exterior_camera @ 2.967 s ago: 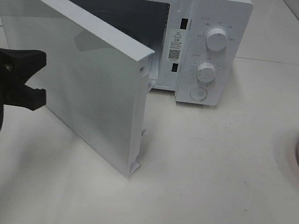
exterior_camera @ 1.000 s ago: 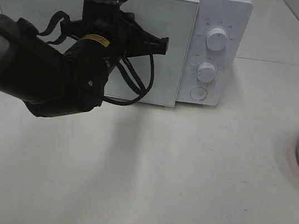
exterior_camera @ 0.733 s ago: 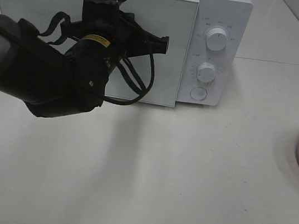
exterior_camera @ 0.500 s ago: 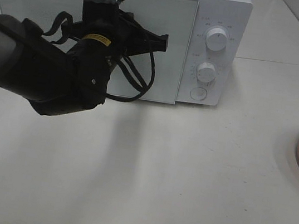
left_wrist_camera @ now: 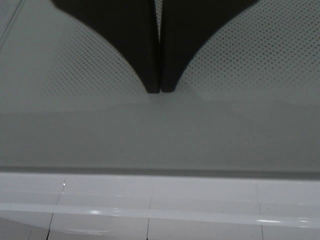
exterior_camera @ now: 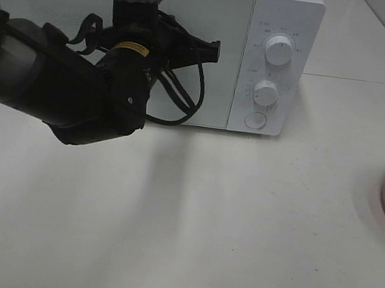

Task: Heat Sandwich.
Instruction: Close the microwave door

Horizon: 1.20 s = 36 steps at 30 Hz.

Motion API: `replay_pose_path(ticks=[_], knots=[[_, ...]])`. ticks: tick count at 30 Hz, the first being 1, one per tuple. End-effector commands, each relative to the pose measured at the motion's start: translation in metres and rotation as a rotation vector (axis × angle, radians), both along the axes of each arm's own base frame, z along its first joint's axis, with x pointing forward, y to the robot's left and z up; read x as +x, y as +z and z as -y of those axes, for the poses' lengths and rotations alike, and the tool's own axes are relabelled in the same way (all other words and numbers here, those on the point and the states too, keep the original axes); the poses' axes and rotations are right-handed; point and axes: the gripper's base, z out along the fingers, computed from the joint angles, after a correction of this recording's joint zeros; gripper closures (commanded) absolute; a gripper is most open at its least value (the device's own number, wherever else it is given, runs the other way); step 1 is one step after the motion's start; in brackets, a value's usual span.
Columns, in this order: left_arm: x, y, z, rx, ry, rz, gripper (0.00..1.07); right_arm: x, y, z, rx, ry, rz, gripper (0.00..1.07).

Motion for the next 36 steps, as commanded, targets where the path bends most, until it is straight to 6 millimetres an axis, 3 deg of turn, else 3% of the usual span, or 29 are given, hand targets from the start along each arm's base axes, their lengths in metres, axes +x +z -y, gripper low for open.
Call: replay_pose_path(ticks=[1,8,18,27,36], knots=[[0.011,0.009,-0.010,-0.027,0.061,0.038,1.07,-0.003,-0.001,0.001,0.003,-0.013,0.028,0.41],[0.007,0.019,-0.008,-0.063,0.033,-0.034,1.07,-0.003,-0.001,0.001,0.003,-0.013,0.028,0.41],[-0.009,0.044,0.002,-0.013,-0.181,-0.210,1.07,-0.003,-0.001,0.000,0.004,-0.012,0.028,0.41],[-0.046,0.063,0.015,0.193,-0.602,-0.416,1.07,-0.003,-0.001,0.000,0.004,-0.012,0.028,0.41],[-0.082,0.085,0.004,0.404,-0.866,-0.536,1.07,-0.003,-0.001,0.000,0.004,-0.012,0.028,0.41]])
